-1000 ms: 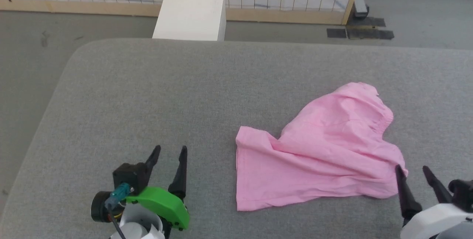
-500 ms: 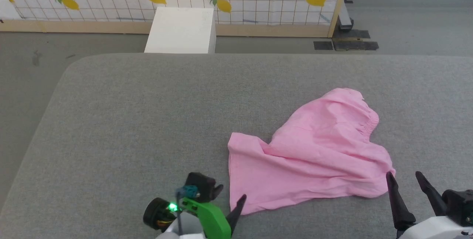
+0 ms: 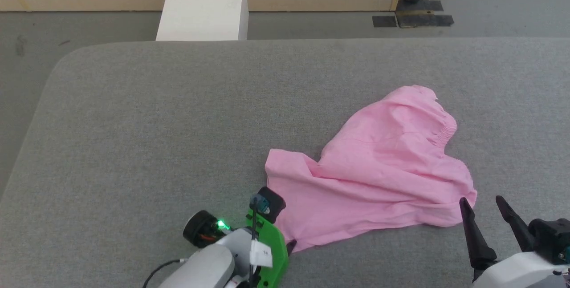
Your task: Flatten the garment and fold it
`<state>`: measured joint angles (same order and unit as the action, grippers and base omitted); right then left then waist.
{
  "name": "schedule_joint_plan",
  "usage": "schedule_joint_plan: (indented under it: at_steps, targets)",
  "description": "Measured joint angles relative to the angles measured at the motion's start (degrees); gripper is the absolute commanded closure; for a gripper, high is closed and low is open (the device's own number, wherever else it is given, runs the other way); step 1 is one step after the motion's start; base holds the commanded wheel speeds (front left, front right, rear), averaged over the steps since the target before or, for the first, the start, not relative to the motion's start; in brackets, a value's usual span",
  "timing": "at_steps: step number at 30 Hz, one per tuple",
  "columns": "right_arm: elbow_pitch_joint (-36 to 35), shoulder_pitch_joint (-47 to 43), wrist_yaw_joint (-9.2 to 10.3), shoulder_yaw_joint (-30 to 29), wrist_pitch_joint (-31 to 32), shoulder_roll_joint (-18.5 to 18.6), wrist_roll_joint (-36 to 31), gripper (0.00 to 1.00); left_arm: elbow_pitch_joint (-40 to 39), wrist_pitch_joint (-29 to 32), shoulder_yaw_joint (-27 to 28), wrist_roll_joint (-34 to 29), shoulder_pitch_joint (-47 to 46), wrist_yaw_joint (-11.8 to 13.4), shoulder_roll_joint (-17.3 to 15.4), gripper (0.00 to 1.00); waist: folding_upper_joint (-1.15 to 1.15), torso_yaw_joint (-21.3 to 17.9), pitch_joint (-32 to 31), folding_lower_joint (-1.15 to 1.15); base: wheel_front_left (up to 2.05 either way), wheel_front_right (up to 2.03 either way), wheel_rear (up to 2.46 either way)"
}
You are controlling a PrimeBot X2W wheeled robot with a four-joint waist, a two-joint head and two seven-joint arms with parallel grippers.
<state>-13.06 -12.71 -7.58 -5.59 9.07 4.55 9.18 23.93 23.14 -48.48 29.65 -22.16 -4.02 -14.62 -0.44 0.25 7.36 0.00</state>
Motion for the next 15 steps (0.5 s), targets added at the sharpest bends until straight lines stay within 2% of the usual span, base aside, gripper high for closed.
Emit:
schedule_joint_plan:
  at_steps: [1, 2, 3, 6, 9, 15]
  targets:
    - [0.01, 0.19, 0.0, -0.03, 0.01, -0.01, 0.0, 0.0, 0.57, 1.02, -0.37, 0.16, -0.59, -0.42, 0.16, 0.57, 0.0, -0.21, 0.33, 0.0, 0.0, 0.0, 0.0]
    - [0.0, 0.3, 0.0, -0.15, 0.01, -0.02, 0.0, 0.0, 0.83, 2.1, -0.78, 0.19, -1.34, -0.76, 0.21, 0.91, 0.0, -0.4, 0.67, 0.0, 0.0, 0.0, 0.0]
    - [0.01, 0.36, 0.0, -0.41, 0.02, -0.05, 0.01, 0.0, 0.96, 3.12, -1.04, 0.63, -1.85, -1.09, 0.25, 1.0, 0.0, -0.57, 0.98, 0.0, 0.0, 0.0, 0.0]
    - [0.09, 0.38, 0.0, -1.1, 0.59, -0.05, 0.07, 0.0, 0.68, 4.77, -2.12, 1.68, -2.74, -1.97, 0.35, 1.0, 0.0, -0.95, 1.55, 0.0, 0.0, 0.0, 0.0]
    - [0.7, 0.44, 0.0, -1.41, 1.82, 0.01, 1.0, 0.0, -0.1, 4.27, -1.85, 2.14, -2.26, -1.78, 0.04, 1.0, 0.0, -1.09, 1.49, 0.0, 0.0, 0.0, 0.0]
    - [4.71, 1.21, 0.0, -2.91, 6.58, 2.57, 4.75, 0.0, -4.26, -2.04, 1.9, 3.75, 2.57, 3.11, -1.01, 1.0, 0.0, -0.84, 1.05, 0.0, 0.0, 0.0, 0.0]
